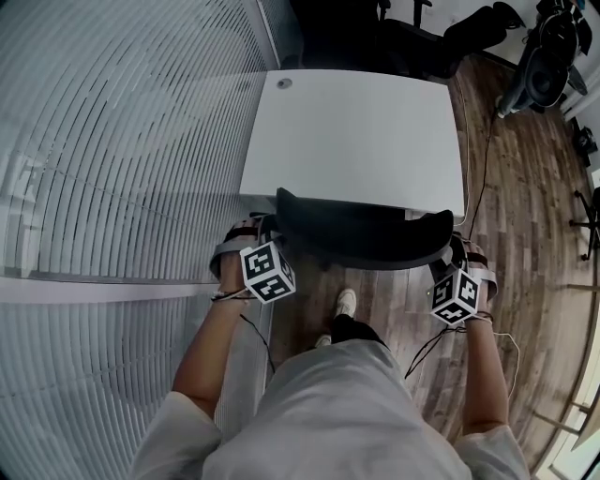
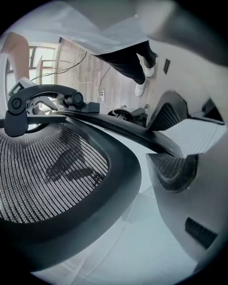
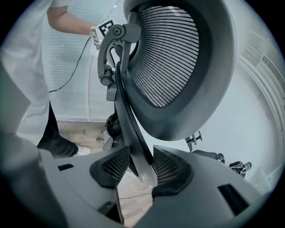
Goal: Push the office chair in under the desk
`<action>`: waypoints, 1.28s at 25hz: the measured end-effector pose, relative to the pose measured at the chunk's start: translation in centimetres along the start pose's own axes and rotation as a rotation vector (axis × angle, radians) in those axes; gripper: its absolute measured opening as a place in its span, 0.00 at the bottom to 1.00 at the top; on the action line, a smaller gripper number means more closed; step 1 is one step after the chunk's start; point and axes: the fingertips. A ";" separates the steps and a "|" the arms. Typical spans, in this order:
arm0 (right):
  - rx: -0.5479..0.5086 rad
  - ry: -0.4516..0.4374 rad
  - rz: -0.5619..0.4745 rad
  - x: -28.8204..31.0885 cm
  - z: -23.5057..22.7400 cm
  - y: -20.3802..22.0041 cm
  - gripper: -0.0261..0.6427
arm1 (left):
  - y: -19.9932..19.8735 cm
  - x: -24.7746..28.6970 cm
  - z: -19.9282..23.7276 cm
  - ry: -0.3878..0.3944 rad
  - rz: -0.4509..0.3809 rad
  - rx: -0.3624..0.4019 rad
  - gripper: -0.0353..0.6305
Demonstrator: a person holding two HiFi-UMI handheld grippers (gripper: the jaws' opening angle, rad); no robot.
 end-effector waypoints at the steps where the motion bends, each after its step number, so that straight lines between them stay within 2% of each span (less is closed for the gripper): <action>1: -0.001 0.002 0.000 0.1 0.0 0.0 0.30 | 0.0 0.1 0.0 -0.004 0.001 -0.002 0.30; 12: -0.020 -0.001 -0.007 2.1 -1.8 -0.5 0.30 | 0.0 1.6 2.1 -0.020 0.004 -0.028 0.30; 20: -0.008 -0.004 -0.001 2.0 -2.7 -0.8 0.30 | -0.4 1.2 3.2 -0.006 -0.006 -0.014 0.30; 24: -0.010 0.000 0.017 3.4 -1.8 -0.5 0.30 | 0.3 2.8 2.7 0.010 -0.019 -0.006 0.30; 32: 0.001 0.004 0.031 4.5 -2.9 -0.7 0.30 | 0.1 3.5 4.0 -0.003 -0.023 -0.003 0.30</action>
Point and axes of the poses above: the fingertips, and each gripper's own axes: x forward along the fingers, z to its left, y out of its underside, and after that the axes turned 3 degrees about y, right-handed
